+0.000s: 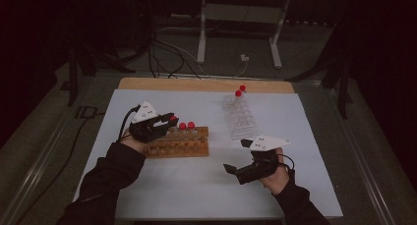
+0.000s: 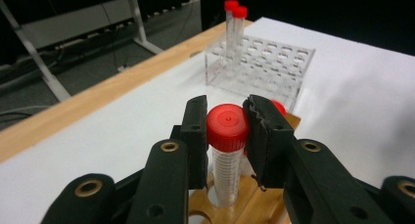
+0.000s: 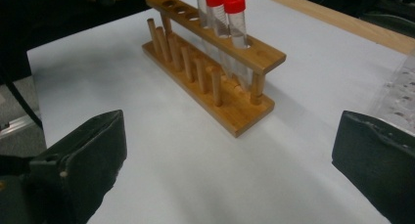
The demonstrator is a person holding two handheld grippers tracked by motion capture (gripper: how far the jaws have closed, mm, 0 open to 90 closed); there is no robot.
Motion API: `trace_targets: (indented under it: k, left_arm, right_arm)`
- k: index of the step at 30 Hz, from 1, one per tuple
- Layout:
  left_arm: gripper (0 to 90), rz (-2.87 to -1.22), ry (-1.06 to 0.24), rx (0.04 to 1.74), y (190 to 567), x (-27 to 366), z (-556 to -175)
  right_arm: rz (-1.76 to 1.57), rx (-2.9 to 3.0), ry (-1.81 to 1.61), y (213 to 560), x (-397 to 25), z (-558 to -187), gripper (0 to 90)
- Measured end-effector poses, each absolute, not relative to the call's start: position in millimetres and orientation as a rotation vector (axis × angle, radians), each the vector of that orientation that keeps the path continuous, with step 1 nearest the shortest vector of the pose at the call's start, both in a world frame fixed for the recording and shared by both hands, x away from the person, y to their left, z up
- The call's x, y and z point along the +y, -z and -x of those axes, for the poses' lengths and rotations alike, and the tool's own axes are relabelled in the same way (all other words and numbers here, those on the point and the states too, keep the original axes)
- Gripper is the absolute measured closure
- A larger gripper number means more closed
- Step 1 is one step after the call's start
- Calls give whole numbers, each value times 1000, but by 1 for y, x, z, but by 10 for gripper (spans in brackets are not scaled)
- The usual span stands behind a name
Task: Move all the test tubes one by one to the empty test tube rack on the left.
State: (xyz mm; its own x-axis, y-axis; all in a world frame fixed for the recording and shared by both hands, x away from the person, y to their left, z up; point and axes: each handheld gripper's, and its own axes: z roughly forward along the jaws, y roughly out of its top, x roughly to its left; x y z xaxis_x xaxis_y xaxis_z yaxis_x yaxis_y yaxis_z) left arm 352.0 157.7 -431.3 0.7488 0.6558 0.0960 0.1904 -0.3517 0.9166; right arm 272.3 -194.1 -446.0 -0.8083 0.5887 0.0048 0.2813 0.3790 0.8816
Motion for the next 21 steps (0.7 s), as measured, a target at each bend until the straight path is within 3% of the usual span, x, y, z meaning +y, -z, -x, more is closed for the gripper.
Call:
trace_targets:
  k: [21]
  left_arm:
    - [718,-1941,-542,667,452,158,-353]
  right_arm:
    - [-639,2277,-1449,448,-197,-274,0]
